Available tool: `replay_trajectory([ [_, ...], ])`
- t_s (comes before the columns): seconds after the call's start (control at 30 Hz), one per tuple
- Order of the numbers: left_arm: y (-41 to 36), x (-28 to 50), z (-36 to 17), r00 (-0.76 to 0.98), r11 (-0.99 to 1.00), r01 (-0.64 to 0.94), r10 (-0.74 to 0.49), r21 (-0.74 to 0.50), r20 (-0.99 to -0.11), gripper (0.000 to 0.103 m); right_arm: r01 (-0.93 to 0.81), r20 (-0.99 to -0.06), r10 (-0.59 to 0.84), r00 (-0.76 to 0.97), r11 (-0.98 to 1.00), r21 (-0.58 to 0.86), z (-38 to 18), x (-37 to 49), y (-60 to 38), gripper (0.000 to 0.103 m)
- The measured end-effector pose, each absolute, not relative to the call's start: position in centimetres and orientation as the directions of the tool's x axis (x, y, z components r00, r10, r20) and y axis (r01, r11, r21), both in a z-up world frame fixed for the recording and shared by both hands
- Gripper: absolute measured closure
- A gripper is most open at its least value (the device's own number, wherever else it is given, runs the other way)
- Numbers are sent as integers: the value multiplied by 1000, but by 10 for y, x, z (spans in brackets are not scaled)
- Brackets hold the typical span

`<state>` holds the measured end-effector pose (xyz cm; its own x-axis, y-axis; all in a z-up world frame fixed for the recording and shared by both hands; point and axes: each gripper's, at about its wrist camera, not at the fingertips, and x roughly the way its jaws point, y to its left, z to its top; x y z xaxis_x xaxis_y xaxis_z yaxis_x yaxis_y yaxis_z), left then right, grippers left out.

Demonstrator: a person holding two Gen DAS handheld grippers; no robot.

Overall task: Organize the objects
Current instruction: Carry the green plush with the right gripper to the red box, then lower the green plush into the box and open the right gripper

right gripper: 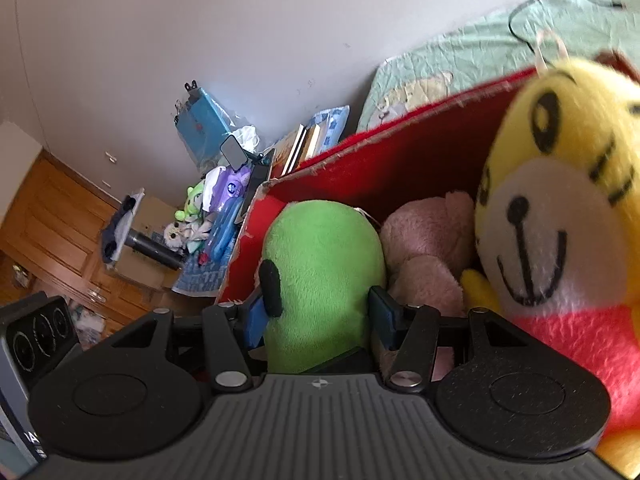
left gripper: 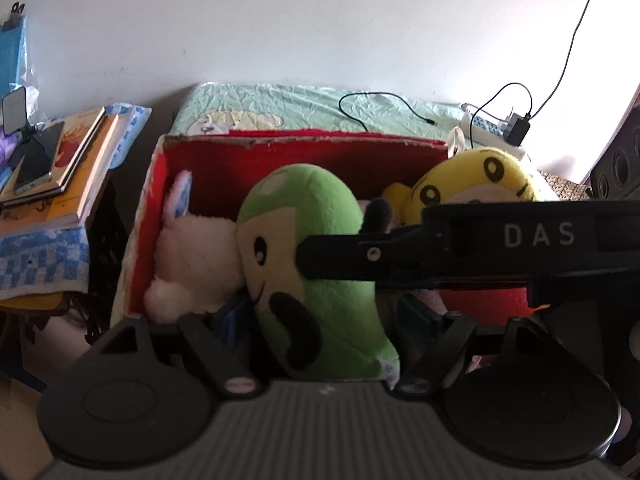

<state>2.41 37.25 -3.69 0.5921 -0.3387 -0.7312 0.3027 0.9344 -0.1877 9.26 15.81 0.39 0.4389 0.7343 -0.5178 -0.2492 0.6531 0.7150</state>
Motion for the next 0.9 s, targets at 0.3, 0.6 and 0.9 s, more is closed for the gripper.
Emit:
replay_trajectory([
  [0.3, 365, 27, -32, 589, 940, 306, -314, -154, -745, 19, -225, -481, 732, 483, 635, 739, 12, 78, 139, 42],
  [0.6, 361, 26, -24, 583, 956, 278, -245, -93, -775, 18, -189, -461, 709, 534, 631, 752, 16, 68, 125, 58],
  [0.9, 356, 25, -22, 578, 968, 246, -183, -44, -795, 16, -216, -486, 670, 561, 686, 695, 20, 59, 132, 61],
])
